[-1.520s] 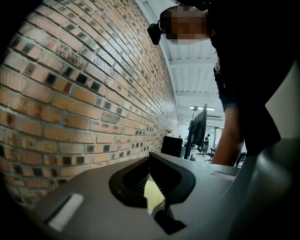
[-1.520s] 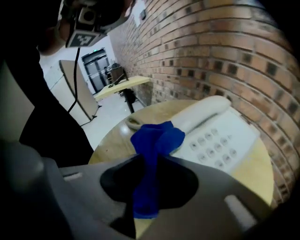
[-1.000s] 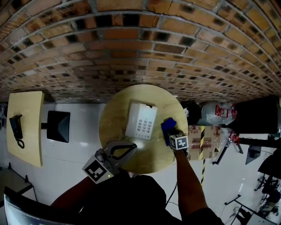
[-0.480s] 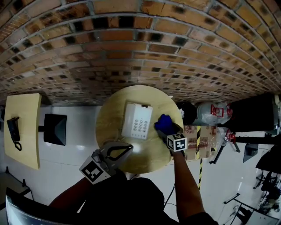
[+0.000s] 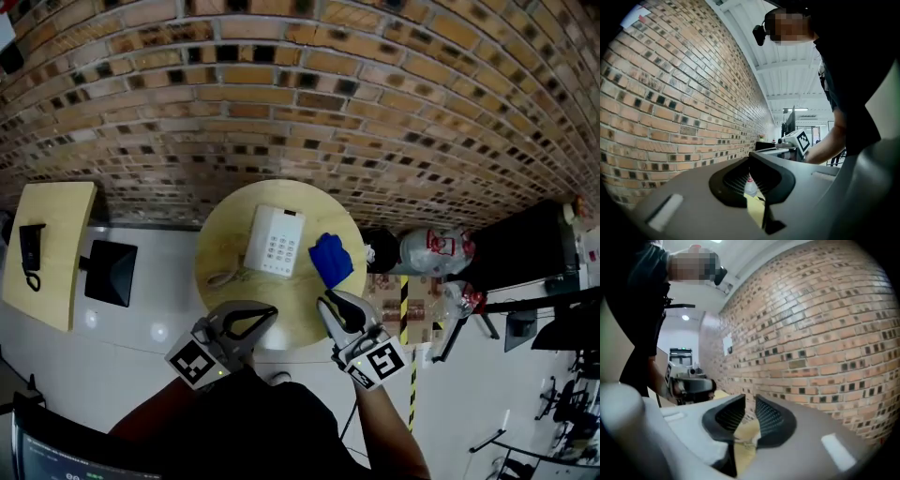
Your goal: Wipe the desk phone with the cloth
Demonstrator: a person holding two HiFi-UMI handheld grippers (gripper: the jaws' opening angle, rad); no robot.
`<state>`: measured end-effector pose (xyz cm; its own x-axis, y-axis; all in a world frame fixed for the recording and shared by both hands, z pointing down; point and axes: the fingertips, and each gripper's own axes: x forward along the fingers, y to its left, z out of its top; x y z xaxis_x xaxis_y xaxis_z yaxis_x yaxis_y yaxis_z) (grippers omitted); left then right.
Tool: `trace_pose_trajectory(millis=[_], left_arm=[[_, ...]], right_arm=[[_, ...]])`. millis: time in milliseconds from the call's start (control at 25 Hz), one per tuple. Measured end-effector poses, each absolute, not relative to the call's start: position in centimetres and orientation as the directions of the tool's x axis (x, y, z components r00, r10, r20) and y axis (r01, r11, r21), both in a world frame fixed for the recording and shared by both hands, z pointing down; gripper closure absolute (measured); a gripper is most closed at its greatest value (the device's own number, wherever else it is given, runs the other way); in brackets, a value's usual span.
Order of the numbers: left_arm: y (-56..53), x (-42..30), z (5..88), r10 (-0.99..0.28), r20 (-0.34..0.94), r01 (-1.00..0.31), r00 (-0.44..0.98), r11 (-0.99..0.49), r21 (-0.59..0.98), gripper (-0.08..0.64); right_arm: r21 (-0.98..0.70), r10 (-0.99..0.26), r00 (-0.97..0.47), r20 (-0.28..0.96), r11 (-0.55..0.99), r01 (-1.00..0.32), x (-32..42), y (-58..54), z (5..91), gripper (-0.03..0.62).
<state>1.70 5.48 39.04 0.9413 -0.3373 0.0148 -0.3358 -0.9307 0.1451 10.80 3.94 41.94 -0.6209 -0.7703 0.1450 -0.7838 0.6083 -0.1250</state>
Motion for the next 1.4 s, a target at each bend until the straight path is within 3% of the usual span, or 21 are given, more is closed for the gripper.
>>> trace_pose_trajectory(millis=[120,600,1400], left_arm=[[10.2,2.1,37.7,-0.347,0.001,-0.344,0.938,-0.929,0.137,0.572],[19.7,1.6,33.6,-0.363,-0.017,-0.36,0.932,-0.928,0.091,0.572],[18.7,-2.5,32.0,-0.305,-0.039,-0.301,0.951,-0.95,0.086,0.572]], right_arm=[[-0.109,-0.735,-0.676,0.062,0.668,-0.736,9.1,9.2,38.1,0.591],[-0.082,-0.655,-0.755,0.029,0.751,-0.655,5.4,20.8,33.6,0.591],[-0.06,-0.687,-0.727,-0.008,0.726,-0.685,0.0,18.8,31.5,0.592]])
